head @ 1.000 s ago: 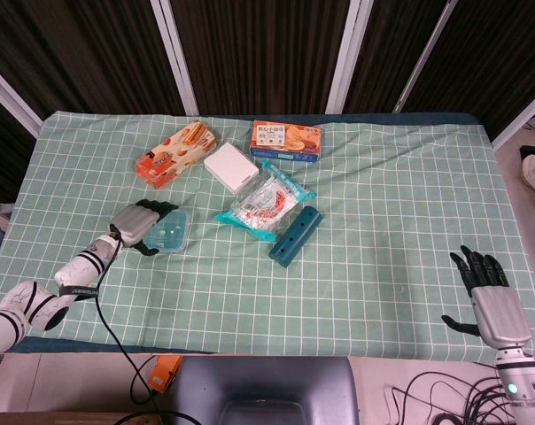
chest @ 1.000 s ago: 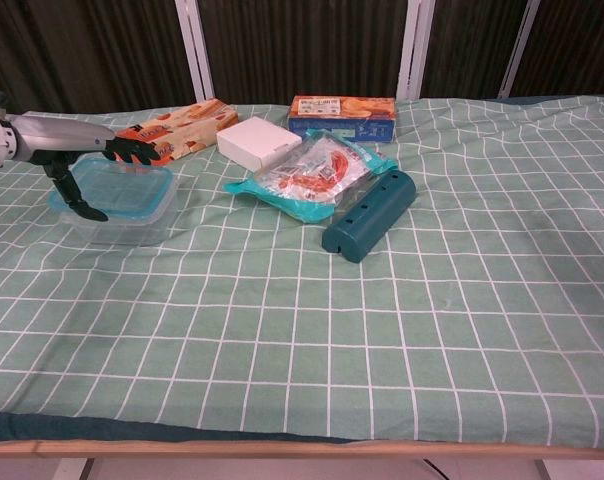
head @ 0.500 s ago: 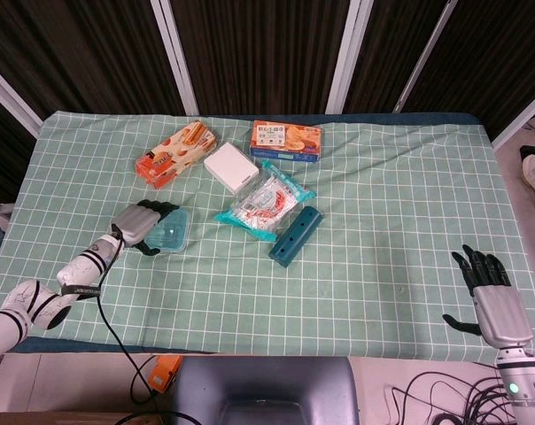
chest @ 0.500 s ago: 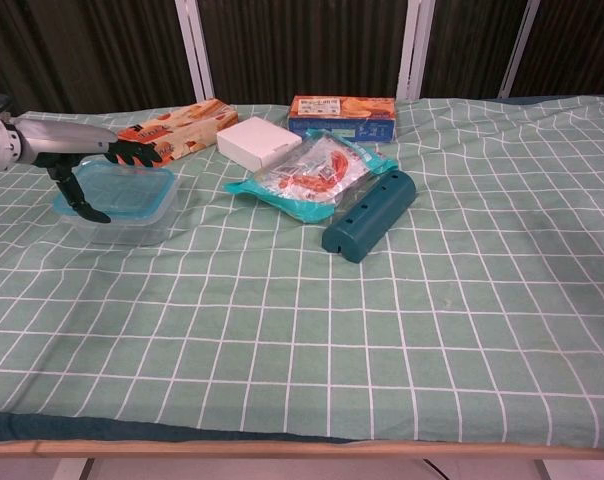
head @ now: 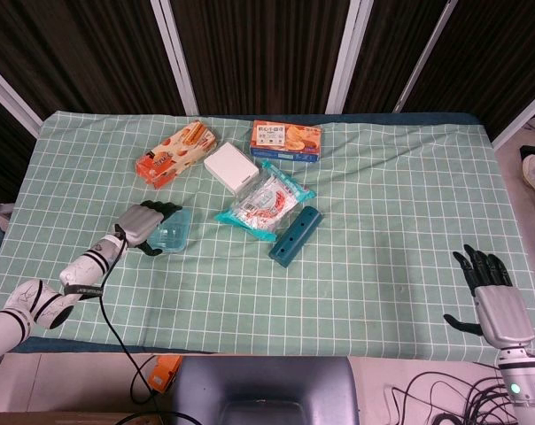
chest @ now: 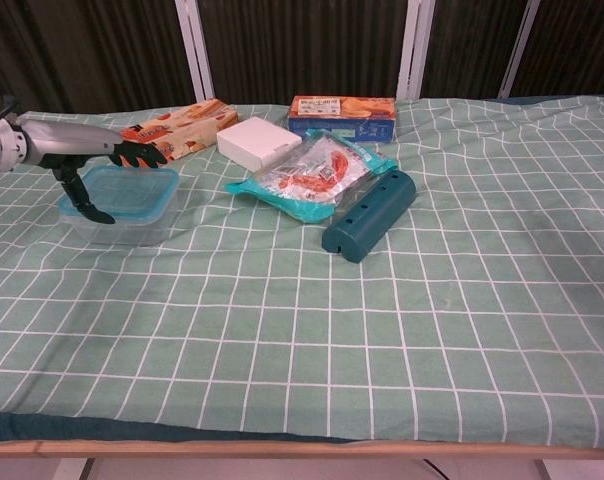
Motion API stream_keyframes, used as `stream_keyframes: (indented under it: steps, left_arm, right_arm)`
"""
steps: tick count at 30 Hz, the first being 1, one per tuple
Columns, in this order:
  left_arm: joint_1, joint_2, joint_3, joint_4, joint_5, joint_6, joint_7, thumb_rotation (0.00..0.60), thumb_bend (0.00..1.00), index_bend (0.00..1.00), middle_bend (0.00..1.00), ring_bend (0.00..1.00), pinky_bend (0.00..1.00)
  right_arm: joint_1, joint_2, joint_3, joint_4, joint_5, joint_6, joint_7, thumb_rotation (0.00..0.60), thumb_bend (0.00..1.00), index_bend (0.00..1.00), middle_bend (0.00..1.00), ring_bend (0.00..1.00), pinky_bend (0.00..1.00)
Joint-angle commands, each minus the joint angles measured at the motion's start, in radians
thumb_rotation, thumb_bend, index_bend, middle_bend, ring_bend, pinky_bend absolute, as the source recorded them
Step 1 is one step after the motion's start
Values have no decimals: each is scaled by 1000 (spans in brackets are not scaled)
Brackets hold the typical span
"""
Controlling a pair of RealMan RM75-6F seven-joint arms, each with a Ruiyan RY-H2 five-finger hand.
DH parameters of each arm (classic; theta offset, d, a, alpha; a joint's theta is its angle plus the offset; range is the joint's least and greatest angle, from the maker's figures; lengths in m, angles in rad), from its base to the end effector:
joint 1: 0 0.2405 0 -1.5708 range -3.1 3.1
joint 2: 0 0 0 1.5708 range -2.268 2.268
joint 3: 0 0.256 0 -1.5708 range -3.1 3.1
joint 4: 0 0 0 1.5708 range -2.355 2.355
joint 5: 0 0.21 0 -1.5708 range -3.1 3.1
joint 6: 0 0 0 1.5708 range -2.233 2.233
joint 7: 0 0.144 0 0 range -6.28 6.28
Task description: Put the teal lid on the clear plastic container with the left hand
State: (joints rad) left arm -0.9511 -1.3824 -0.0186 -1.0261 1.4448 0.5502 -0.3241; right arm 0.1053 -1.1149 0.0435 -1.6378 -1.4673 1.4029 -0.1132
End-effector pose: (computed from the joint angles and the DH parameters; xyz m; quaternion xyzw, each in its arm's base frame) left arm -0.2143 0.4379 0.0489 -0.8086 -0.3690 -0.2274 0.3979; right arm -0.3116 -0.1851 0.1479 0.6242 -0.3863 0.3373 0.5894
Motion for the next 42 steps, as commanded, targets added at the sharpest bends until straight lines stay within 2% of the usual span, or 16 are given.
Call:
stream_keyframes:
  steps: [1,19,22,29,35,42]
  left_arm:
    - [-1,0,0,0,-6,-7,5,600,257,0,554,585,581]
    - [7,2,4,-7,-21,-18,31,600,256,0,560,588,582]
    - [15,2,5,-11,-24,-10,31,600,256,0,556,581,558]
    - [30,-1,16,-18,-16,0,25,600,256,0,535,469,335]
    - [39,-1,25,-29,-4,11,30,600,256,0,472,324,133]
    - [47,9,28,-49,-12,15,64,600,247,0,345,155,23]
  right_arm:
    - [0,0,0,0,0,0,1,600,158,0,0,0,0]
    - [-1,3,1,-2,2,1,1,600,159,0,0,0,0]
    - [-1,3,1,-2,2,1,1,600,159,0,0,0,0]
    - [-2,3,0,-3,0,3,2,600,159,0,0,0,0]
    - [-3,5,-2,-5,-5,5,4,600,159,0,0,0,0]
    - [-3,7,-2,-4,-8,6,10,600,159,0,0,0,0]
